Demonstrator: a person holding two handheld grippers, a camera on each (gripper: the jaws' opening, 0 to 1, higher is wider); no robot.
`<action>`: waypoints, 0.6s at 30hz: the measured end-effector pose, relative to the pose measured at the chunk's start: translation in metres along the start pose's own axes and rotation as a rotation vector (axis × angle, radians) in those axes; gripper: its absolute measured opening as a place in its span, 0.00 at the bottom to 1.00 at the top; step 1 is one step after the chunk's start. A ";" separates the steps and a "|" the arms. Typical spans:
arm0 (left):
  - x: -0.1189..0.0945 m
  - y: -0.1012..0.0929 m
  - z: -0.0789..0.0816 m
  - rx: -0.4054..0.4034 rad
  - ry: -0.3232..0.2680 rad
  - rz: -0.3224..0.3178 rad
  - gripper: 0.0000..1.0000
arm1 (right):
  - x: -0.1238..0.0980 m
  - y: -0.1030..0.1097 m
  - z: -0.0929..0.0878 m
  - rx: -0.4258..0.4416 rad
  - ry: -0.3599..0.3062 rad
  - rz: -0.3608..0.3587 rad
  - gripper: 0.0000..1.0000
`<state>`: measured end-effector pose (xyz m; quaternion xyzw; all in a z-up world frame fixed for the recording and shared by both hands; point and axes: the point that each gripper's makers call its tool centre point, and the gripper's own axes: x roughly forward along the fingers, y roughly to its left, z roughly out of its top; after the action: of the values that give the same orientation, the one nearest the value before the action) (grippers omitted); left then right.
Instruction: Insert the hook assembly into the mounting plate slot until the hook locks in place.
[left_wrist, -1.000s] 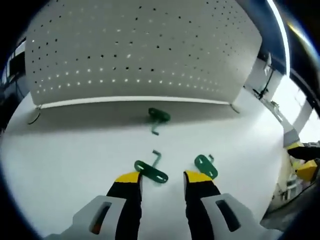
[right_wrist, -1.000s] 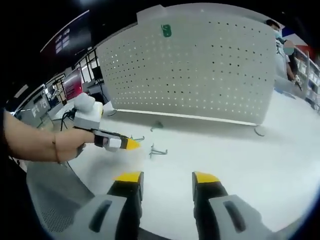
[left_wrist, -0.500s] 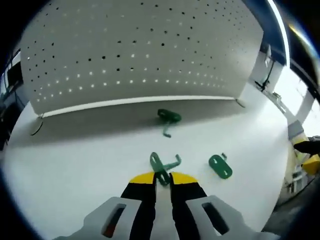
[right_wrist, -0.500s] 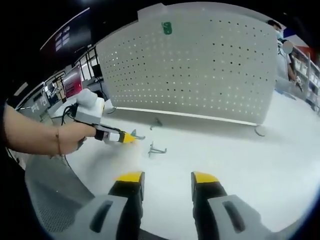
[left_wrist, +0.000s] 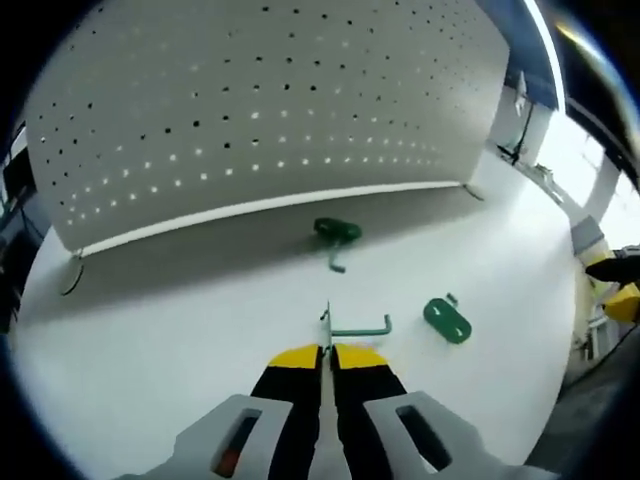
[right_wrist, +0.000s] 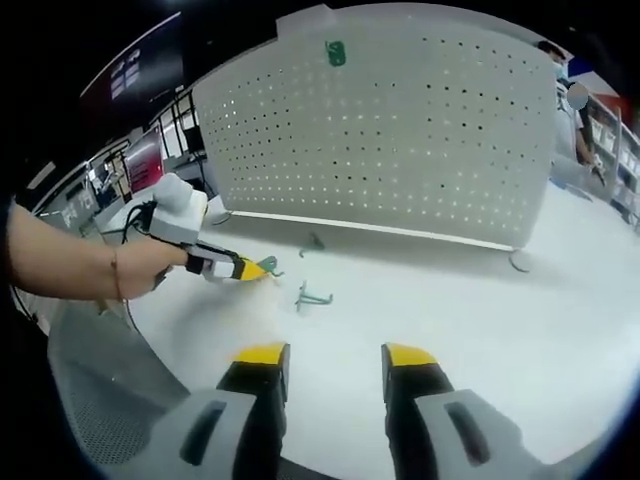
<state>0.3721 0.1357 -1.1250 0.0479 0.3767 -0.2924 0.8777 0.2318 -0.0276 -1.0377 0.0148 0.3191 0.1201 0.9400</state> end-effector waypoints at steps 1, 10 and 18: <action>0.000 0.000 0.000 -0.001 0.001 -0.002 0.03 | 0.000 0.000 0.000 0.000 0.000 0.000 0.34; -0.011 0.003 0.013 -0.077 -0.042 -0.029 0.03 | -0.001 0.001 0.003 -0.003 -0.006 -0.003 0.34; -0.026 0.001 0.026 -0.046 -0.049 -0.038 0.02 | -0.001 0.002 0.008 0.005 -0.019 -0.009 0.34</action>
<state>0.3748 0.1415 -1.0890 0.0134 0.3626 -0.3016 0.8817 0.2360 -0.0255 -1.0303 0.0166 0.3103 0.1148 0.9435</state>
